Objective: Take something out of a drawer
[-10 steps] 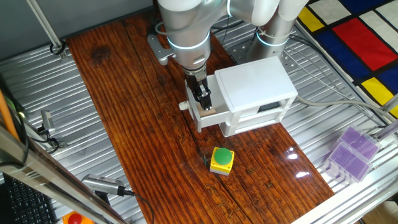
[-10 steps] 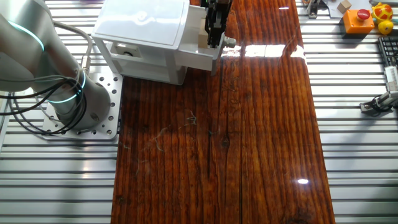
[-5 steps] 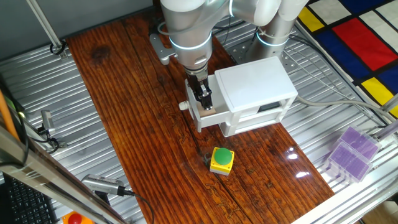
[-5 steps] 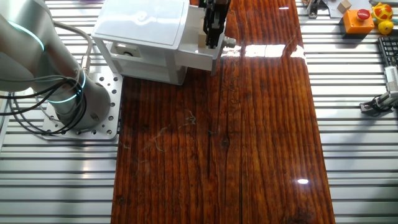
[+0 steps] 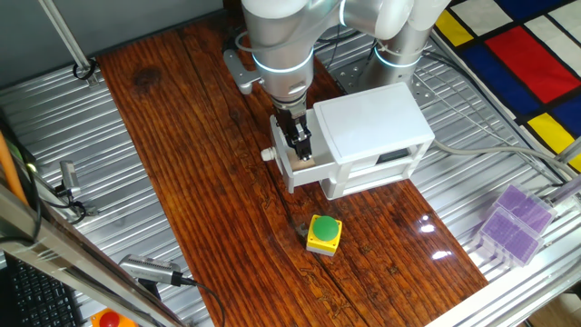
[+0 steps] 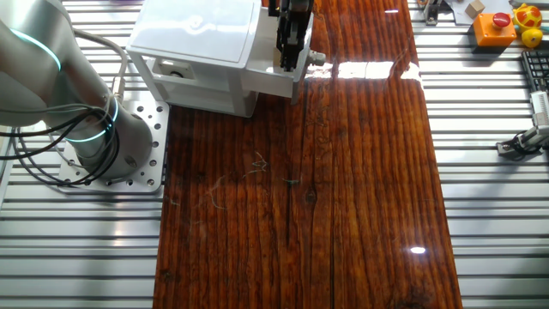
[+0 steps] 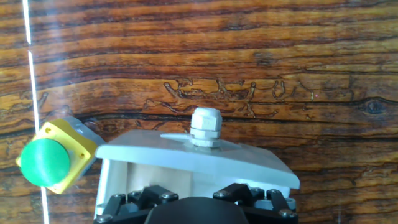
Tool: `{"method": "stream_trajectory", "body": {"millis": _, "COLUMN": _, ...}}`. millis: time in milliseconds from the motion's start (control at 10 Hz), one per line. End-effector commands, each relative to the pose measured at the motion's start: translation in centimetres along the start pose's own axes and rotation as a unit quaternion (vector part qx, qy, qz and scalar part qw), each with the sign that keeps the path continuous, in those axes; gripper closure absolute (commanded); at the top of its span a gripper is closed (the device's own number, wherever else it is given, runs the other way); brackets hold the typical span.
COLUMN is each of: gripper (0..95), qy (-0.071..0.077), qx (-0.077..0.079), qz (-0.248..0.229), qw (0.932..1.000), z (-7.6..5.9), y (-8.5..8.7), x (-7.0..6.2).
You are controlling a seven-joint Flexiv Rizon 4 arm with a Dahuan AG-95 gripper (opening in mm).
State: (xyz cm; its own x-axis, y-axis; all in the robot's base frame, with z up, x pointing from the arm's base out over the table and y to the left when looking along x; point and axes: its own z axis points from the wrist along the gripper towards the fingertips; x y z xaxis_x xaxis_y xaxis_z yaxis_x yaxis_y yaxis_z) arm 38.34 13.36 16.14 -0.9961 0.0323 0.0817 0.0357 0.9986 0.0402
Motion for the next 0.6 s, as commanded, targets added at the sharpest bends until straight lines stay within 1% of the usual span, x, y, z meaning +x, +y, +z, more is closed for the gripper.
{"method": "stream_trajectory", "body": {"millis": 100, "gripper": 19.0, "qy": -0.001, "qx": -0.001, "qz": 0.000, "qw": 1.0000, "z": 0.16, "y": 0.00, "x": -0.08}}
{"method": "stream_trajectory", "body": {"millis": 300, "gripper": 19.0, "qy": -0.001, "qx": -0.001, "qz": 0.000, "qw": 1.0000, "z": 0.16, "y": -0.01, "x": -0.07}}
{"method": "stream_trajectory", "body": {"millis": 600, "gripper": 19.0, "qy": -0.001, "qx": -0.001, "qz": -0.003, "qw": 1.0000, "z": -0.07, "y": -0.48, "x": 0.05}}
